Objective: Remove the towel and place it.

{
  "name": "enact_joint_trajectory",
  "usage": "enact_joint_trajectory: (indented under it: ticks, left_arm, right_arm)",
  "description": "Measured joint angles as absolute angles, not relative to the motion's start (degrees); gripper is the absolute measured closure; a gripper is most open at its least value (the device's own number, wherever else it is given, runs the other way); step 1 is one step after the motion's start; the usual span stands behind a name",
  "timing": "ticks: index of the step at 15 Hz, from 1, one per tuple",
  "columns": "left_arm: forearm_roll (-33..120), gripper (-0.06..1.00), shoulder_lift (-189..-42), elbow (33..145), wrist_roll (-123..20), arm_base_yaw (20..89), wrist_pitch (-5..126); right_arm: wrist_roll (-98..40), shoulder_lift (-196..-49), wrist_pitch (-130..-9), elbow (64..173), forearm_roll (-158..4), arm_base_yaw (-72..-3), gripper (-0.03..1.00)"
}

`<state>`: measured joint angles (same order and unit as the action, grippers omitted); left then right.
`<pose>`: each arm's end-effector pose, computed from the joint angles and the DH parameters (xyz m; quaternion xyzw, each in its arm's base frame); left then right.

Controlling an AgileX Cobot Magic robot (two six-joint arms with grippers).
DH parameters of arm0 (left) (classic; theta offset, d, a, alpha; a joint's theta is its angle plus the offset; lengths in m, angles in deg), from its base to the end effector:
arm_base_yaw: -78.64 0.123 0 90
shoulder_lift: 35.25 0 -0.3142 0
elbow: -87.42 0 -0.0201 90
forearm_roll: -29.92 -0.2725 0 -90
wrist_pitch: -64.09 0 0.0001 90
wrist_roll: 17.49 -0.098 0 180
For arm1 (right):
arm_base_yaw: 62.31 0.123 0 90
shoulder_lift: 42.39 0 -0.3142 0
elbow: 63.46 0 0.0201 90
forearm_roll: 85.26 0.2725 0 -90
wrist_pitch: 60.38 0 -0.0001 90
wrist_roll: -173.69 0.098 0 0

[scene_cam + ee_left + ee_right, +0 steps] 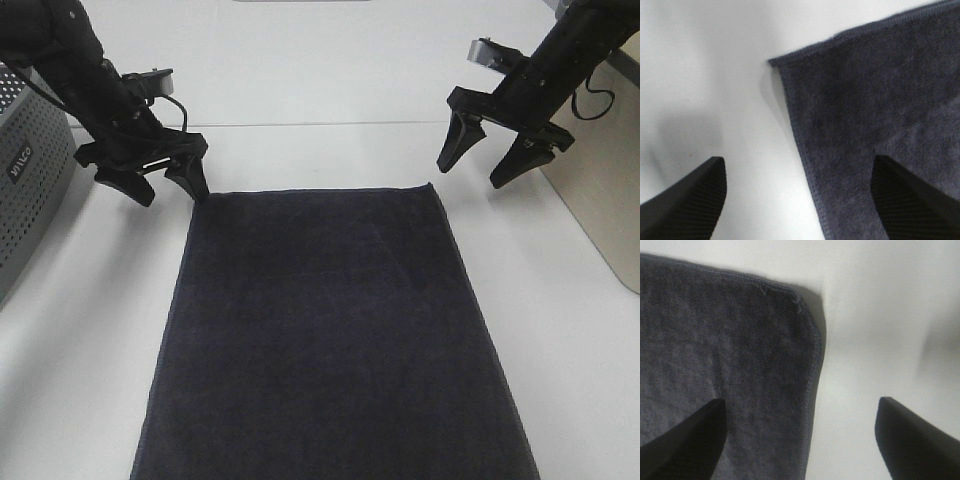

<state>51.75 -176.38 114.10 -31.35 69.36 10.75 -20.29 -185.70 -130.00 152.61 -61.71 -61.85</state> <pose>0.5124 -0.1134 0.1350 0.1015 0.9758 -0.1588 0.1109 0.5254 0.0409 0.1586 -0.0577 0.9791 0.1887 0.0494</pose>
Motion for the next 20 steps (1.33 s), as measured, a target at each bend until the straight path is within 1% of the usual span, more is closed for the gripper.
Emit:
enact_joint_trajectory:
  ticks: [5, 9, 17, 20]
  left_arm:
    - [58.34, 0.20, -180.28, 114.85, -35.71, 69.36, 13.90]
    - [59.08, 0.20, -180.68, 115.19, -35.82, 69.36, 15.45]
    - [59.31, 0.20, -180.73, 115.19, -35.76, 69.36, 14.99]
    - [60.57, 0.20, -180.79, 115.19, -35.76, 68.84, 14.13]
  right_arm:
    - [-20.12, -188.73, -126.16, 152.61, -61.54, -61.85, 0.17]
    - [-20.12, -190.62, -124.04, 152.61, -61.54, -61.85, 0.17]
    - [-18.86, -191.94, -123.92, 153.30, -61.94, -61.74, 0.19]
    - [-18.57, -192.29, -122.78, 153.76, -62.00, -59.39, 0.22]
